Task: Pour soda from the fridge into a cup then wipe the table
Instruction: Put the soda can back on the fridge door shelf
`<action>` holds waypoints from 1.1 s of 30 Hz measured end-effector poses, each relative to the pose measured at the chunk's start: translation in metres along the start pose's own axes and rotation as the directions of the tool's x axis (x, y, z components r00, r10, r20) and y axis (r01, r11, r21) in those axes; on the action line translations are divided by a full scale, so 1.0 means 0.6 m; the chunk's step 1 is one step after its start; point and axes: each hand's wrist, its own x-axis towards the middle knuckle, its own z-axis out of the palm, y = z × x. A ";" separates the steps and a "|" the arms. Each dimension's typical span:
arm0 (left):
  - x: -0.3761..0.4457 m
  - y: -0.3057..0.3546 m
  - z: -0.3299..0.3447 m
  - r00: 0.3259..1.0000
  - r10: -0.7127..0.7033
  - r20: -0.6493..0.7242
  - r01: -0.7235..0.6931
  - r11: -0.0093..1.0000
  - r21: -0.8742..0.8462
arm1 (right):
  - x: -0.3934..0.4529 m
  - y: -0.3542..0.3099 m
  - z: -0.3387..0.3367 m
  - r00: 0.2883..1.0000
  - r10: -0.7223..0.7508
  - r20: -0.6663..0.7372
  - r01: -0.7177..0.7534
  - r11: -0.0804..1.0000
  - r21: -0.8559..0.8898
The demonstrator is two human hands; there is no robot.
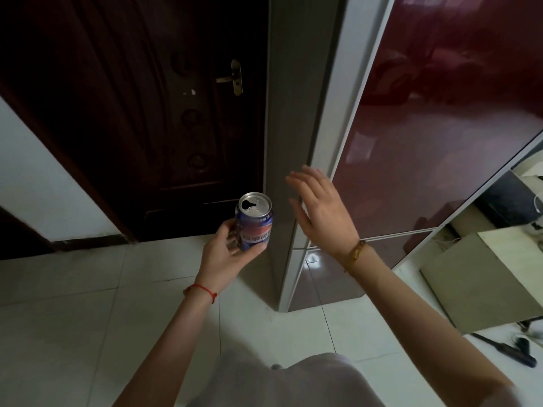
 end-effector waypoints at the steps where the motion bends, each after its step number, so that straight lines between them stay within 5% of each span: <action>1: 0.006 0.002 0.002 1.000 0.004 -0.007 -0.004 1.000 -0.007 | 0.015 0.012 -0.001 0.999 -0.040 0.002 0.040 0.994 -0.099; 5: 0.027 0.010 0.008 1.000 0.022 0.004 -0.022 1.000 -0.015 | 0.055 0.043 0.006 0.987 -0.150 0.064 0.163 0.902 -0.399; 12: 0.042 0.023 0.014 0.999 0.027 0.039 -0.026 0.999 -0.037 | 0.078 0.069 0.005 0.968 -0.101 0.230 0.231 0.720 -0.654; 20: 0.041 0.039 0.020 0.997 0.034 0.073 -0.030 0.998 -0.047 | 0.092 0.050 0.011 0.971 -0.043 0.236 0.198 0.699 -0.687; 33: 0.031 0.058 0.033 0.973 0.091 0.212 -0.089 0.996 -0.017 | -0.080 0.022 -0.065 0.992 -0.117 -0.043 0.063 0.769 -0.637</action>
